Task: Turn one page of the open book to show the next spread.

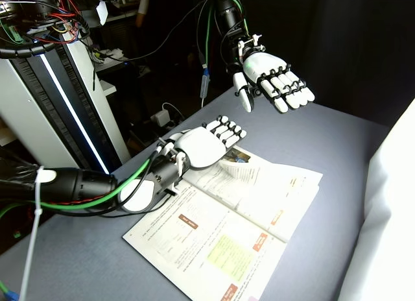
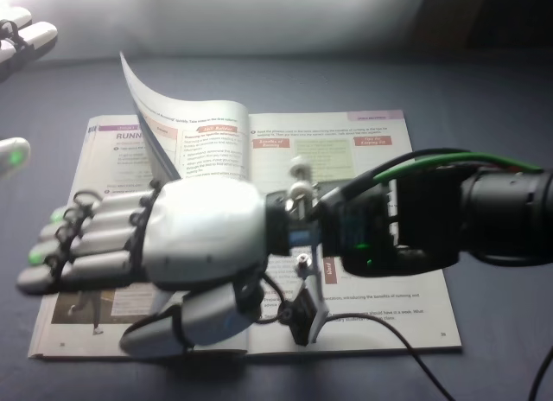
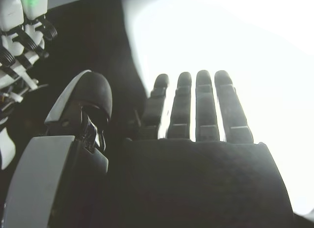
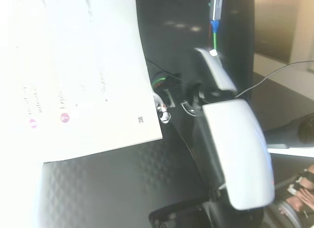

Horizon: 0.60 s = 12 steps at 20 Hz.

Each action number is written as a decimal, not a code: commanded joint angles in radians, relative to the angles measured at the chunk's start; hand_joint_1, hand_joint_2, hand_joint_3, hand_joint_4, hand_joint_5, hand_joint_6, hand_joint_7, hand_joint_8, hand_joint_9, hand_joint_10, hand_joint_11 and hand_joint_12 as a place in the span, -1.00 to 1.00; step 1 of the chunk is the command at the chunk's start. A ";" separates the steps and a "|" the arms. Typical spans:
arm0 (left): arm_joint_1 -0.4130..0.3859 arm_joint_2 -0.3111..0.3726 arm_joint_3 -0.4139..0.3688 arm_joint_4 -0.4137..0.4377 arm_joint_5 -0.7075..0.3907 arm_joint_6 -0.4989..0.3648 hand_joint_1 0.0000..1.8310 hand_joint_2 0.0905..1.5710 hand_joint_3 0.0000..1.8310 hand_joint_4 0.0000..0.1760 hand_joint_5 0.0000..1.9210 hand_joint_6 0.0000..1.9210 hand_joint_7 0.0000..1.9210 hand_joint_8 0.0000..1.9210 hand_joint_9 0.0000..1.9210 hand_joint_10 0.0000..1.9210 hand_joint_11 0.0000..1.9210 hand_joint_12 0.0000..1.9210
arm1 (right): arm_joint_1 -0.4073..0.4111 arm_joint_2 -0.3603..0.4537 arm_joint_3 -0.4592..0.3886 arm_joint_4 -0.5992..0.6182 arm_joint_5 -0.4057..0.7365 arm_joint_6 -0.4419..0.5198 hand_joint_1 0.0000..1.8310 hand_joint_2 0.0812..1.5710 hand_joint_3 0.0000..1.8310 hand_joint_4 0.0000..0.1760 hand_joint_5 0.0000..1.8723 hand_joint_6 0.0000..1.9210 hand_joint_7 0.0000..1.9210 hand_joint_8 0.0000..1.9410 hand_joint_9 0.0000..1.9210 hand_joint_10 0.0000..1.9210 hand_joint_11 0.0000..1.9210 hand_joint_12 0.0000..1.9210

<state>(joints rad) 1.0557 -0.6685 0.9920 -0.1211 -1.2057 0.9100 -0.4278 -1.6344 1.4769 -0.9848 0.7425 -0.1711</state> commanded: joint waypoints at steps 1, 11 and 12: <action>-0.001 0.017 -0.001 -0.029 -0.131 0.005 -1.00 0.88 -1.00 -0.70 -1.00 -1.00 -1.00 -1.00 -1.00 -1.00 -1.00 -1.00 | 0.020 -0.005 -0.002 0.052 0.086 0.002 -0.99 0.81 -0.99 -0.60 -0.94 -0.98 -0.93 -0.98 -0.97 -0.99 -1.00 -1.00; 0.167 0.051 -0.041 -0.175 -0.266 0.031 -0.92 0.87 -1.00 -0.21 -0.97 -1.00 -1.00 -1.00 -1.00 -1.00 -1.00 -1.00 | 0.103 -0.005 -0.062 0.055 0.207 -0.049 -0.56 0.59 -1.00 -0.58 -0.58 -0.95 -0.69 -0.99 -0.90 -0.57 -0.97 -0.34; 0.169 0.049 -0.041 -0.176 -0.266 0.030 -0.92 0.87 -1.00 -0.21 -0.97 -1.00 -1.00 -1.00 -1.00 -1.00 -1.00 -1.00 | 0.104 -0.002 -0.066 0.067 0.215 -0.061 -0.56 0.59 -1.00 -0.58 -0.58 -0.95 -0.69 -0.99 -0.90 -0.57 -0.97 -0.34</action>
<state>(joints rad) 1.2289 -0.6231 0.9485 -0.2695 -1.3251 0.9417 -0.3367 -1.6360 1.4204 -0.9882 0.8482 -0.2356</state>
